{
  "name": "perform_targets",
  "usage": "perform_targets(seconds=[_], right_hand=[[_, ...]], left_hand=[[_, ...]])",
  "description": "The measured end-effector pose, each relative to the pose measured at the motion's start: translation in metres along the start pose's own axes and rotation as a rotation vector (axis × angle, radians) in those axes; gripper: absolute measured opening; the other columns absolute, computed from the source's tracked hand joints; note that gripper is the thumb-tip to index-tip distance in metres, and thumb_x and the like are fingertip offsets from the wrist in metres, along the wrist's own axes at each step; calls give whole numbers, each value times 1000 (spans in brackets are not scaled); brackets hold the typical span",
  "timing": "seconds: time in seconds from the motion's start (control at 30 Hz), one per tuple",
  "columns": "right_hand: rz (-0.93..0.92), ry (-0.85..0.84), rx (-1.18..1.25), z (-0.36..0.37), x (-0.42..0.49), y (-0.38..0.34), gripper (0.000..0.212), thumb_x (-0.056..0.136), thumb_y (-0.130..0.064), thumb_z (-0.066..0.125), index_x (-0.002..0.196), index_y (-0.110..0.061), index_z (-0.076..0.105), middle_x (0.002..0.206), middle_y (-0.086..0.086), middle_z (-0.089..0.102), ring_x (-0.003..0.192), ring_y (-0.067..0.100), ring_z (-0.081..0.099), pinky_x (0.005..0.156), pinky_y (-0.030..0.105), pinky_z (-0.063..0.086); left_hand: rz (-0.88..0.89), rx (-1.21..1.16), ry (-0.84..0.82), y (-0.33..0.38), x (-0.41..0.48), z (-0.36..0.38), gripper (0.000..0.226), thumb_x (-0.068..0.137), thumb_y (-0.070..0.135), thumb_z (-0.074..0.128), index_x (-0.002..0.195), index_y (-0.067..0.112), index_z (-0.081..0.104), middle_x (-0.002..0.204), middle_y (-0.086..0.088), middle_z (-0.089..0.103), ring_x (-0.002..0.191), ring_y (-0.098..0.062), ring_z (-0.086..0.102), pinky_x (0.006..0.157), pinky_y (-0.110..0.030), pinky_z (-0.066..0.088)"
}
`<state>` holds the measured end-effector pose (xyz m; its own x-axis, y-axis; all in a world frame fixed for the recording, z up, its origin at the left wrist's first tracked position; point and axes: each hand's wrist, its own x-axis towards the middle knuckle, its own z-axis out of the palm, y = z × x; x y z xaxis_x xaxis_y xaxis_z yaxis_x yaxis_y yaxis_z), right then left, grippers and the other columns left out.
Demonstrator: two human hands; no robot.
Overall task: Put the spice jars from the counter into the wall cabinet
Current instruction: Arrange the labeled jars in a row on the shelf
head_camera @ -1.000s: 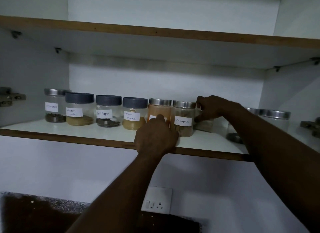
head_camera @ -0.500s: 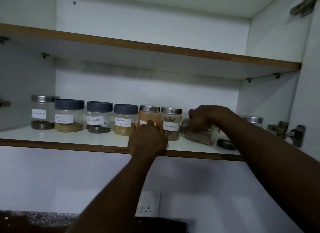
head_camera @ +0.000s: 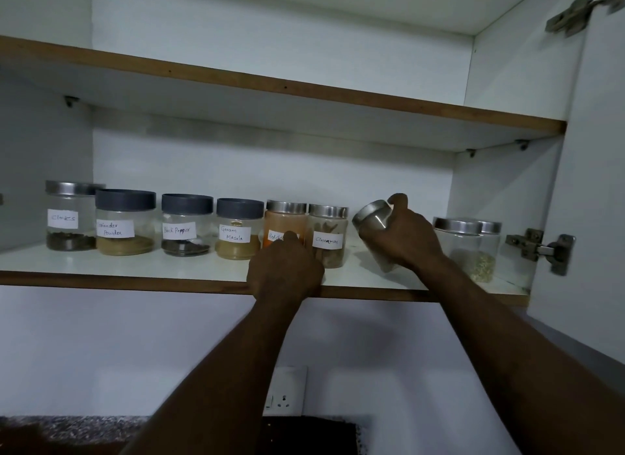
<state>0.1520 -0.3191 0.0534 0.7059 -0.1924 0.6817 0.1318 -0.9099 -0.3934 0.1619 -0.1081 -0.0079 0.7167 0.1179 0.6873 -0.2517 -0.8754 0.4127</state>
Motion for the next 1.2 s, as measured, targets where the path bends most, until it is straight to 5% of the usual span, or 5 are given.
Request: perform_targets(seconds=[0.17,0.37,0.73,0.9,1.2], right_hand=[[-48,12,416,10,-13,2,89,81,-37,71,152,-45,19,125,-2,58,104,21,61,87,40,54],[48,-49,623,9,-22,9,49,78,-36,67,122,-41,46,112,-3,66,99,22,67,91,50,57],[7,4,630,7,-25,10,38,79,-36,52,115,-48,60,115,-13,66,98,6,64,75,14,50],[-50,51,577,9,-29,12,44,77,-37,64,120,-42,54,126,-9,54,111,7,55,89,27,49],[-3,15,726,8,-26,15,31,100,-18,54,122,-39,63,123,-11,66,110,0,60,76,10,45]], left_hand=[[12,3,13,-2,0,3,36,88,53,52,102,21,59,92,-2,70,86,-25,68,63,-34,39],[21,7,1,-1,-1,0,33,89,52,53,101,21,58,91,-2,69,85,-25,66,62,-35,38],[60,19,2,1,-6,-7,36,91,52,55,108,20,61,97,-4,70,90,-27,67,67,-36,47],[92,28,-14,1,-9,-11,29,89,51,56,102,25,62,92,0,69,82,-23,63,64,-31,43],[233,-133,-319,53,-7,1,35,89,55,64,82,20,64,80,1,65,76,-16,62,65,-30,50]])
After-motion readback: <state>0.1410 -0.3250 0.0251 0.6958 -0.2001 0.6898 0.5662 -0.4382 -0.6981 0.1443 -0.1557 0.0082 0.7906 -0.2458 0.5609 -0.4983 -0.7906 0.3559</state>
